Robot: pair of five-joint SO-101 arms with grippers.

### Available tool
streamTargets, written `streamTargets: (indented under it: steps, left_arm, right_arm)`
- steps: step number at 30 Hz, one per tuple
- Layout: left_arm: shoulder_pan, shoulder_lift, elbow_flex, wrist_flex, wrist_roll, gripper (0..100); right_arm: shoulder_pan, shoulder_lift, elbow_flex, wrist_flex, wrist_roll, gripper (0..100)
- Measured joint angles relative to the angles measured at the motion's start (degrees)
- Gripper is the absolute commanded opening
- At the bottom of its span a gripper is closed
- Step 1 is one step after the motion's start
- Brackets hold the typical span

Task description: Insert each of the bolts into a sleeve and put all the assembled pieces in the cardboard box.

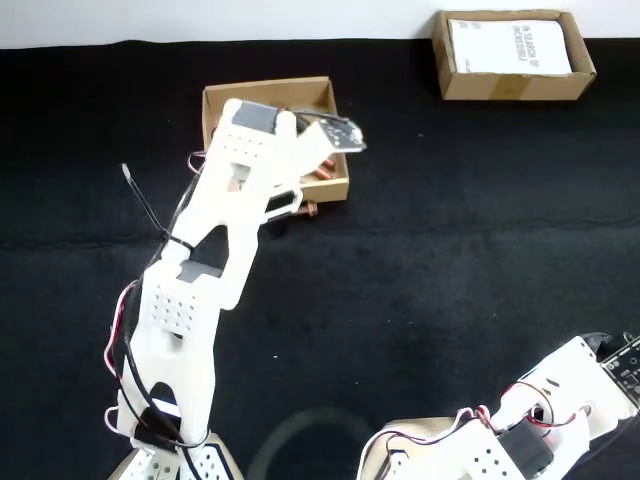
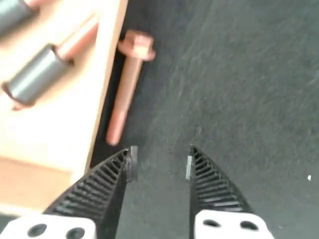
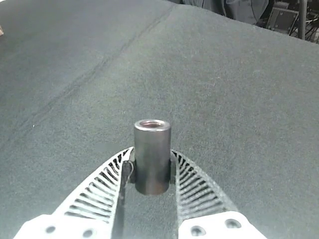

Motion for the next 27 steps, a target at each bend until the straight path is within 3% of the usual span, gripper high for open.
streamTargets:
  steps: [13,21,27]
  left_arm:
    - [1.1,0.0,0.2,-2.5,-21.1,17]
    - [1.8,1.1,0.4,-16.3,-22.8,17]
    - [2.5,7.5,0.4,-19.4,-22.9,17]
  right_arm:
    - [0.0,0.0,0.0,0.0,0.0,0.7]
    - [0.0,0.0,0.0,-1.5,3.1,0.7]
    - [0.0,0.0,0.0,-4.7,3.2,0.7]
